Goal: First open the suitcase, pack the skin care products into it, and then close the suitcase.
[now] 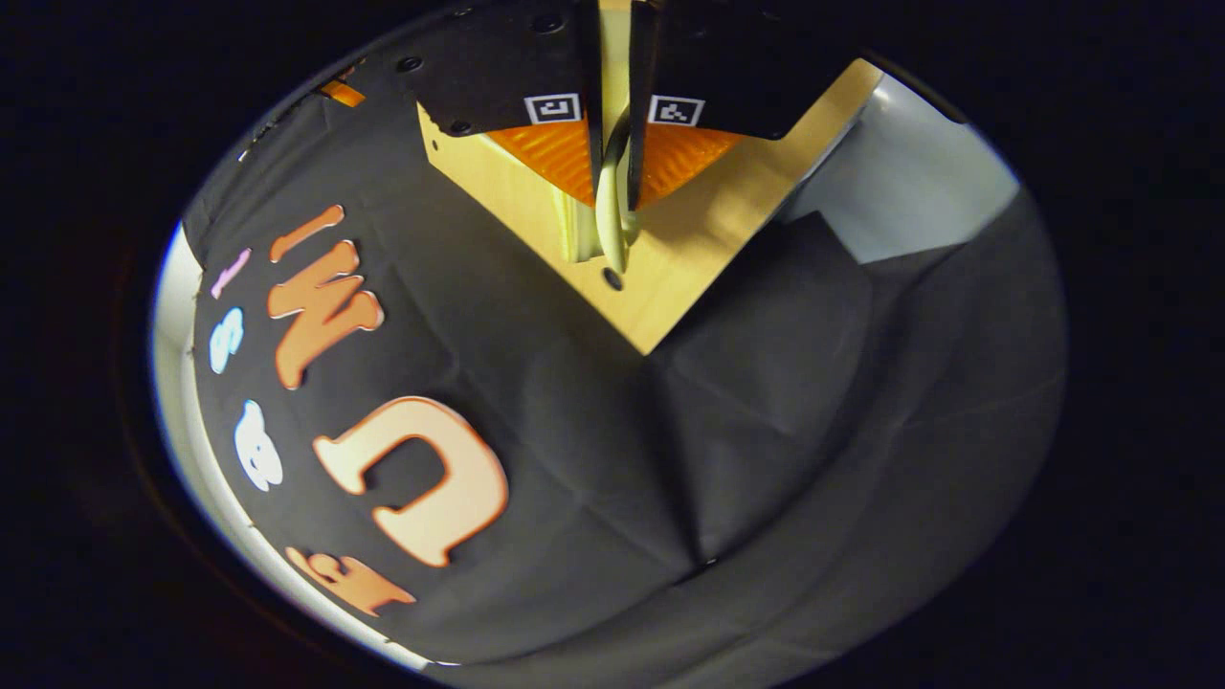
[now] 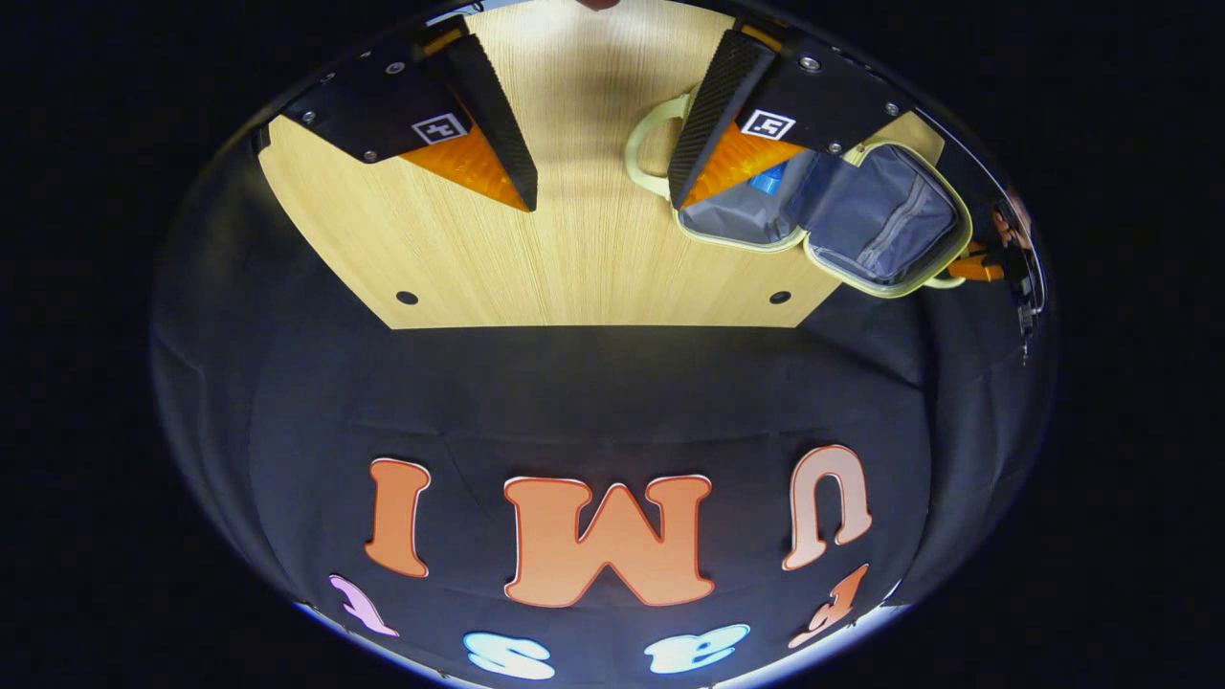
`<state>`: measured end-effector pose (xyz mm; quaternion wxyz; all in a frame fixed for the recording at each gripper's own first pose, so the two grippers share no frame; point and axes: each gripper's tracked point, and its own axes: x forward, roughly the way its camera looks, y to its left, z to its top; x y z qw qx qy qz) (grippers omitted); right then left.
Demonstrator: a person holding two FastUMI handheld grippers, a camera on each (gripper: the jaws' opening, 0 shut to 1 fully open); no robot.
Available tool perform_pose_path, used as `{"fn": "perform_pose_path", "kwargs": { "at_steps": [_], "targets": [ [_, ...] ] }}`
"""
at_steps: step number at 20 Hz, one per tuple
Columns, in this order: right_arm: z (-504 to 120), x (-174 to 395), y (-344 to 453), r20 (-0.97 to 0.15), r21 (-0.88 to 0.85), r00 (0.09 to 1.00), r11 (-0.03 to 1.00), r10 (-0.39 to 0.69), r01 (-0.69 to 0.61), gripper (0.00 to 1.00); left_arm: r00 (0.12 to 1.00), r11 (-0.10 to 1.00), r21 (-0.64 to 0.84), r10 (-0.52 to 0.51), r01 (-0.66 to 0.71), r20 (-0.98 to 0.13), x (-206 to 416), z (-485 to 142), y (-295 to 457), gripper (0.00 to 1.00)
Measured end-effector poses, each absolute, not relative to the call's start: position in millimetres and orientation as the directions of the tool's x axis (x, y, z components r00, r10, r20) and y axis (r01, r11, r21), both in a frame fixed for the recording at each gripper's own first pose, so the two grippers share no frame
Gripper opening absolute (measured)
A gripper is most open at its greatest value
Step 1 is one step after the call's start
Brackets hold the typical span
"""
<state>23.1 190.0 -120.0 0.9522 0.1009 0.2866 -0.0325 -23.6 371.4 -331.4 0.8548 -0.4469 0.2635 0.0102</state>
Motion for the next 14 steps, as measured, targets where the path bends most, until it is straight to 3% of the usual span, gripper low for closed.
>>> {"fn": "perform_pose_path", "kwargs": {
  "at_steps": [7,14],
  "targets": [
    [-111.2,17.9,185.2,-0.527,0.2,0.85,0.972,0.004,0.12,0.88,0.887,0.64,-0.767,-0.328,-0.045,-0.326,-14.8,-231.2,306.3,0.12],
    [-108.2,16.4,169.3,-0.5,0.226,0.866,0.967,0.01,0.119,0.88,0.851,0.652,-0.75,-0.454,0.115,-0.264,-12.3,-179.1,208.4,0.12]
  ]
}}
